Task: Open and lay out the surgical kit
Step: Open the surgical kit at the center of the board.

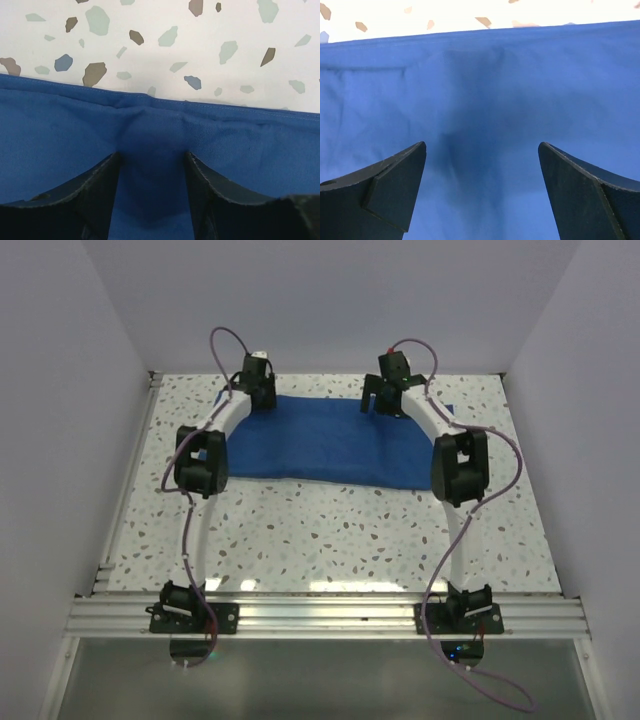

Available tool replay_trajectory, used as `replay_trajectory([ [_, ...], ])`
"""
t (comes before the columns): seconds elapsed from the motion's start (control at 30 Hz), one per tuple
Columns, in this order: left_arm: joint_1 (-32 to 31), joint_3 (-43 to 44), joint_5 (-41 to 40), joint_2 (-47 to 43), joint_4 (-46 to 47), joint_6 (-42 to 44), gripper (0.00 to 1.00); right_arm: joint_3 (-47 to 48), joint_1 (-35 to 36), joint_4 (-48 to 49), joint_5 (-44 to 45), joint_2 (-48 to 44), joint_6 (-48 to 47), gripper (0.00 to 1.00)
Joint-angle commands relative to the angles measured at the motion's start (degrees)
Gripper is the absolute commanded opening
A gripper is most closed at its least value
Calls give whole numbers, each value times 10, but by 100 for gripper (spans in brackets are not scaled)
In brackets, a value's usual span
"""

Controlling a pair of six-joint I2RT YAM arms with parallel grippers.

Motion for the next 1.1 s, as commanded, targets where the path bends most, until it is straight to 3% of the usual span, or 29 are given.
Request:
replay_trajectory([
  [0.0,3,-23,26,5,21,-12,56,92,2,-25,-50,62,26,99],
  [0.17,3,-30,28,9,28,-14,47,181,5,-9,-57,110,40,99],
  [0.27,3,-31,29,10,31,-15,35,199,8,11,-46,128,43,97],
  [0.3,3,-31,28,11,32,-17,24,197,10,28,-46,131,47,94],
  [0.33,3,-32,28,11,33,-17,20,197,9,33,-45,132,48,90],
  [0.37,3,-32,27,11,34,-19,16,200,10,38,-37,138,51,76],
  [0.4,3,-34,25,10,35,-20,7,198,10,44,-37,140,54,67],
  [0.43,3,-34,23,10,36,-20,5,199,11,53,-36,143,55,61],
  [0.47,3,-35,23,11,36,-20,5,204,11,54,-37,151,54,51],
  [0.5,3,-35,23,11,36,-20,2,209,11,50,-39,158,54,47],
  [0.8,3,-39,21,8,40,-20,0,194,11,30,-24,169,42,36],
  [0.9,1,-53,25,0,52,-18,0,181,11,29,-18,167,36,14],
  [0.93,1,-60,26,-4,58,-16,0,177,11,29,-18,167,35,0],
  [1.07,-3,-72,27,-10,67,-7,0,167,11,36,-23,171,33,0],
])
